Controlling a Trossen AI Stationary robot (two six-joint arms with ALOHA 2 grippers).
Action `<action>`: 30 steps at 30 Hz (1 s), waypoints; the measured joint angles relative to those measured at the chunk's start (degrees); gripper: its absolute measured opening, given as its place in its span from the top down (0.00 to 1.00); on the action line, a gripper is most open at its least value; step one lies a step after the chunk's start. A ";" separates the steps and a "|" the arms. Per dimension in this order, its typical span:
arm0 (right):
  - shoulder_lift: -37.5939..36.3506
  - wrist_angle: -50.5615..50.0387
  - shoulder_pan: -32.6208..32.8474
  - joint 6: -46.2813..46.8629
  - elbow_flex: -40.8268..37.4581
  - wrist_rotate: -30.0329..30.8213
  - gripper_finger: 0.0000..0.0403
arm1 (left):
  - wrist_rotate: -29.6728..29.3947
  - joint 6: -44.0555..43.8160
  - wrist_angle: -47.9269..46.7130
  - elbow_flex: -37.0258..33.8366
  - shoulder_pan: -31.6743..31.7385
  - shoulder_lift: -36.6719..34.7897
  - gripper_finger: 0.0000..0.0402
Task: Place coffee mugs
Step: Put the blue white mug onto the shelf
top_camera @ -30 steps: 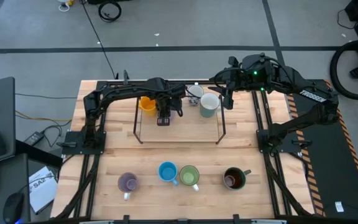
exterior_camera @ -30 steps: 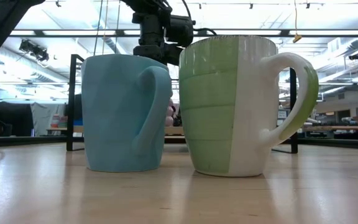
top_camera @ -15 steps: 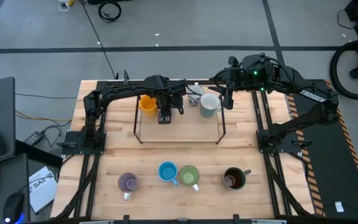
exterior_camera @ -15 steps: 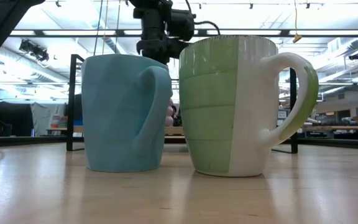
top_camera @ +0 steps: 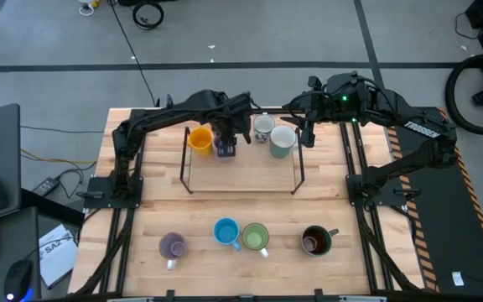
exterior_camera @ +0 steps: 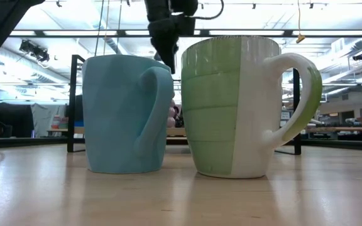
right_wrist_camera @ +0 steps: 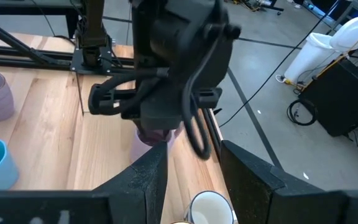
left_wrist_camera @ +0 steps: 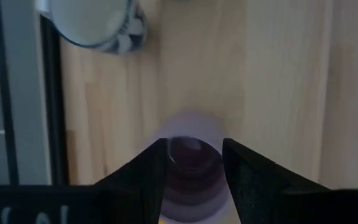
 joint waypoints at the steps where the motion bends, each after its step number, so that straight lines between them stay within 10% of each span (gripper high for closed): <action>1: 0.00 0.00 0.00 0.00 0.00 -0.02 0.62 | -0.14 0.02 0.20 0.34 0.02 0.00 0.60; 30: -0.02 -0.37 -0.02 -0.63 -0.02 0.07 0.62 | 1.14 2.77 33.08 -2.59 5.88 8.92 0.60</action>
